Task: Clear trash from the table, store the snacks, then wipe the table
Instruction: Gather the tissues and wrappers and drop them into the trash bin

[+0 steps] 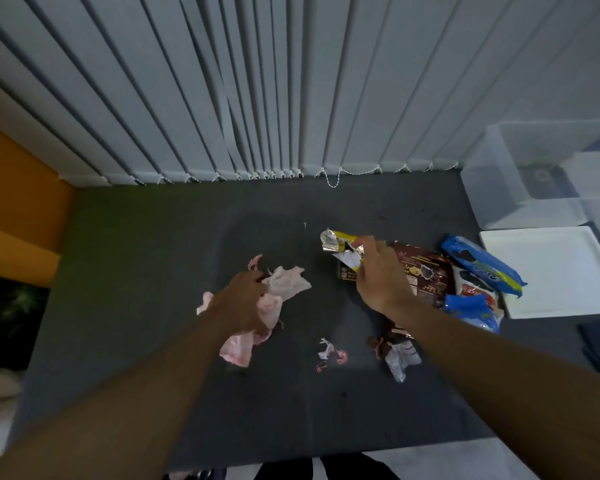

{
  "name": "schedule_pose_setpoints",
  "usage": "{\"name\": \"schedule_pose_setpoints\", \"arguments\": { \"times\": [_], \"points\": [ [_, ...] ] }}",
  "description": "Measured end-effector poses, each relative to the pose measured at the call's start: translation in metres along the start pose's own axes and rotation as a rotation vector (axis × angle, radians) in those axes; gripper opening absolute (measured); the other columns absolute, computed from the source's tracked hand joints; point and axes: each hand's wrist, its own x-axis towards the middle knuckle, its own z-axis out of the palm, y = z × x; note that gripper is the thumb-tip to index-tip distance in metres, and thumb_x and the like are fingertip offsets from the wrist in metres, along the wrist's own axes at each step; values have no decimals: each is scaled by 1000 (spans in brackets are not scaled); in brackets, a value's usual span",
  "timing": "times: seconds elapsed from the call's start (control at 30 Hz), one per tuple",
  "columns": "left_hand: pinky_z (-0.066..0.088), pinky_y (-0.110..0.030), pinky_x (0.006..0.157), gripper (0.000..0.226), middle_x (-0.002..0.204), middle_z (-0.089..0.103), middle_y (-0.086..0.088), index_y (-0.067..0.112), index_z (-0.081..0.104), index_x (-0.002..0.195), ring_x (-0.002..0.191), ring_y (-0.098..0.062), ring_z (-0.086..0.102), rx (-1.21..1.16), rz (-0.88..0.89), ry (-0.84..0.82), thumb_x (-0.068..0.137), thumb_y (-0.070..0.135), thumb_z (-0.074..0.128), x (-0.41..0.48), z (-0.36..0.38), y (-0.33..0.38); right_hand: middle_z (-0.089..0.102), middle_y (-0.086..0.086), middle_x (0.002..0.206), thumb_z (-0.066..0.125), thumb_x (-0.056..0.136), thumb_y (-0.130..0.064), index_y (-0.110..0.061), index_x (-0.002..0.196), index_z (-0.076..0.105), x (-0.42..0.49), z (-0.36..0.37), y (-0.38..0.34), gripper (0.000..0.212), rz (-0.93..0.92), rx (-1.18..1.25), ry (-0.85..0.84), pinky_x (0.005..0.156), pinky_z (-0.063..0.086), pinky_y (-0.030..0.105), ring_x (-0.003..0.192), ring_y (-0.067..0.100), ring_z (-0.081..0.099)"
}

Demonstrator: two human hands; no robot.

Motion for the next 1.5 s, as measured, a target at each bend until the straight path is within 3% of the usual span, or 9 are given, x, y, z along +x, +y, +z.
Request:
{"name": "schedule_pose_setpoints", "arguments": {
  "times": [0.23, 0.4, 0.57, 0.77, 0.93, 1.17, 1.3, 1.4, 1.5],
  "points": [
    [47, -34, 75, 18, 100, 67, -3, 16, 63, 96, 97, -27, 64, 53, 2, 201, 80, 22, 68, 6, -4, 5, 52, 11, 123, 59, 89, -8, -22, 129, 41, 0, 6, -8, 47, -7, -17, -28, 85, 52, 50, 113, 30, 50],
    [51, -39, 81, 33, 99, 69, -5, 20, 55, 104, 91, -34, 64, -182, -87, 309, 79, 31, 73, 4, -23, 9, 52, 10, 121, 58, 90, -7, -23, 128, 40, 4, -1, -14, 45, -29, 10, -21, 88, 51, 50, 113, 28, 49],
    [39, -30, 70, 12, 93, 71, -8, 21, 61, 80, 91, -35, 65, -77, -50, 321, 82, 30, 68, 1, -45, 18, 52, 8, 119, 58, 90, -7, -26, 127, 39, 8, -15, -21, 46, -48, 33, 14, 88, 52, 48, 110, 25, 49],
    [38, -23, 57, 29, 63, 56, 13, 26, 58, 58, 66, -15, 60, -131, -87, 134, 67, 30, 85, -7, -43, 23, 53, 9, 121, 58, 91, -5, -23, 131, 41, 5, -23, -19, 47, -45, 59, 34, 88, 52, 42, 112, 24, 49],
    [45, -31, 71, 45, 100, 62, 4, 28, 57, 89, 90, -22, 63, 67, -131, 20, 59, 41, 88, -9, -7, 12, 52, 10, 121, 57, 91, -5, -22, 130, 40, -2, -15, -9, 46, -29, 46, 9, 89, 51, 45, 111, 25, 49],
    [55, -40, 85, 30, 107, 69, 2, 26, 63, 106, 99, -23, 66, 110, -156, 87, 81, 40, 71, -5, 23, 10, 53, 12, 123, 58, 90, -5, -19, 131, 42, -10, -3, -1, 46, -16, 44, -7, 91, 50, 44, 113, 27, 49],
    [54, -36, 80, 25, 104, 70, -1, 23, 63, 106, 95, -22, 66, 81, -140, 125, 85, 32, 71, -2, 21, 17, 53, 11, 122, 59, 89, -5, -20, 130, 41, -12, -1, 1, 47, -30, 51, -13, 91, 51, 45, 113, 26, 49],
    [44, -34, 73, 24, 97, 67, 3, 27, 53, 92, 90, -24, 65, 7, -130, 145, 78, 31, 72, -2, 8, 23, 54, 10, 123, 60, 89, -6, -21, 132, 40, -11, -6, 0, 49, -35, 70, -14, 91, 51, 43, 113, 25, 50],
    [49, -34, 76, 26, 95, 68, 5, 29, 59, 86, 91, -27, 67, -99, -135, 181, 69, 31, 78, -3, -9, 28, 55, 10, 127, 61, 91, -8, -18, 140, 37, -11, -14, -4, 56, -32, 107, -12, 93, 51, 41, 116, 27, 53]
  ]
}}
